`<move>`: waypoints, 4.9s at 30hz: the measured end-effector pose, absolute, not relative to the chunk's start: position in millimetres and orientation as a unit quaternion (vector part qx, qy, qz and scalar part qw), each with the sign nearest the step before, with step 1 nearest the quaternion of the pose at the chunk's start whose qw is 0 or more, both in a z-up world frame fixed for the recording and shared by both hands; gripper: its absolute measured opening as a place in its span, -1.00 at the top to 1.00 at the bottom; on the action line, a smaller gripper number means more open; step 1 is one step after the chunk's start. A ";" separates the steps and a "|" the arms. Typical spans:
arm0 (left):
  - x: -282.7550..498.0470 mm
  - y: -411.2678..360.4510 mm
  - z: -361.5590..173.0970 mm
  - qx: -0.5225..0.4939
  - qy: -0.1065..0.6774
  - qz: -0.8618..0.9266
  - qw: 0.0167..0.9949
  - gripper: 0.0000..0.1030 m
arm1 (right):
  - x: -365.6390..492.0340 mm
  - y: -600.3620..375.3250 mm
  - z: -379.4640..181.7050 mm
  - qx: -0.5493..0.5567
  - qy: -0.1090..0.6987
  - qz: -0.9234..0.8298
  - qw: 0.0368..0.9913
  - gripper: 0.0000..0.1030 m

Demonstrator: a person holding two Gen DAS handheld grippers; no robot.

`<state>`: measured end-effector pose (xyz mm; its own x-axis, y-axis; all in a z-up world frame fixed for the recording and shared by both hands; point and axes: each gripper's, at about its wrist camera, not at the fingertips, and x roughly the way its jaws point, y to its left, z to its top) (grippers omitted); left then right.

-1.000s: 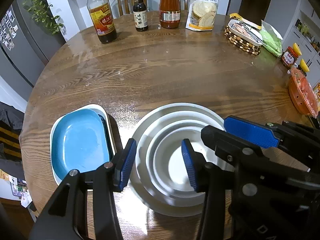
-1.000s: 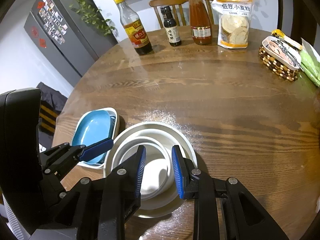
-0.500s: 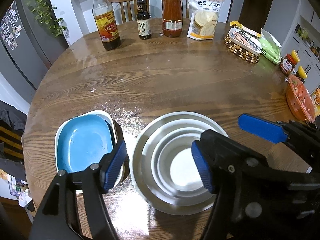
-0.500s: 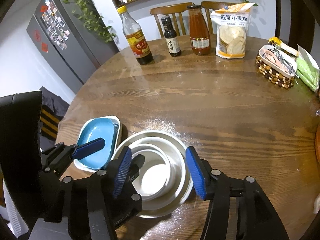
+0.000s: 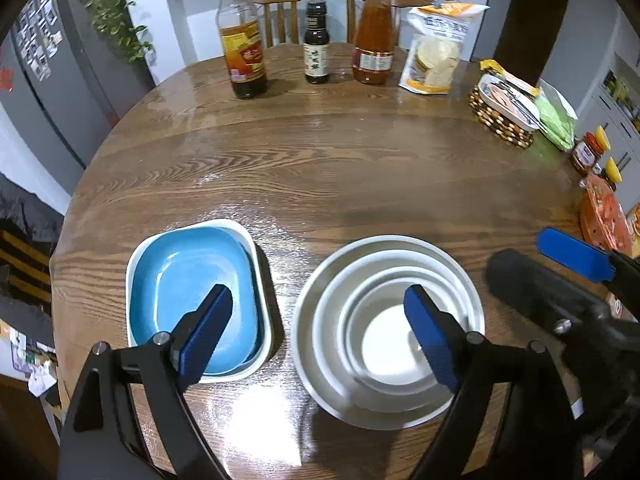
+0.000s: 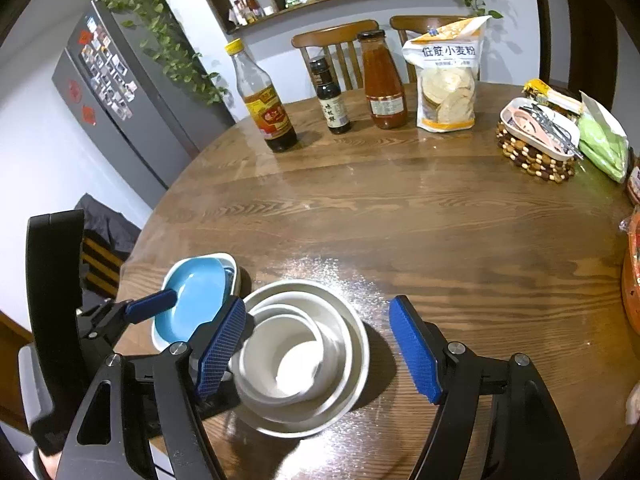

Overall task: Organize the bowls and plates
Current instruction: 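Open both tools and lift them away from the bowl stack, then move both tools to the bowl stack rim and close on it, then lift the bowl stack with both tools and carry it over the teal dish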

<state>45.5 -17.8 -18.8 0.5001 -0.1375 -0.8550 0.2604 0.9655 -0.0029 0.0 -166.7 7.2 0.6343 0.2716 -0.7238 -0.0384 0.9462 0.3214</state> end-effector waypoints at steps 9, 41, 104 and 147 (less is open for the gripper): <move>48.7 -3.9 -19.4 0.026 0.496 -0.102 0.862 -0.91 | 0.2 -179.0 0.4 0.150 0.425 0.090 0.888 -0.47; 30.0 43.7 -45.4 -0.114 0.559 -0.041 0.820 -0.53 | 17.4 -236.3 -76.5 0.243 0.525 0.157 0.801 -0.46; 20.7 6.9 -57.1 -0.084 0.548 -0.021 0.832 0.95 | 28.4 -187.5 -64.6 0.149 0.525 0.204 0.812 0.77; 39.5 115.9 -6.6 -0.081 0.481 0.049 0.872 0.94 | 80.6 -55.1 -25.6 0.100 0.509 0.269 0.811 0.77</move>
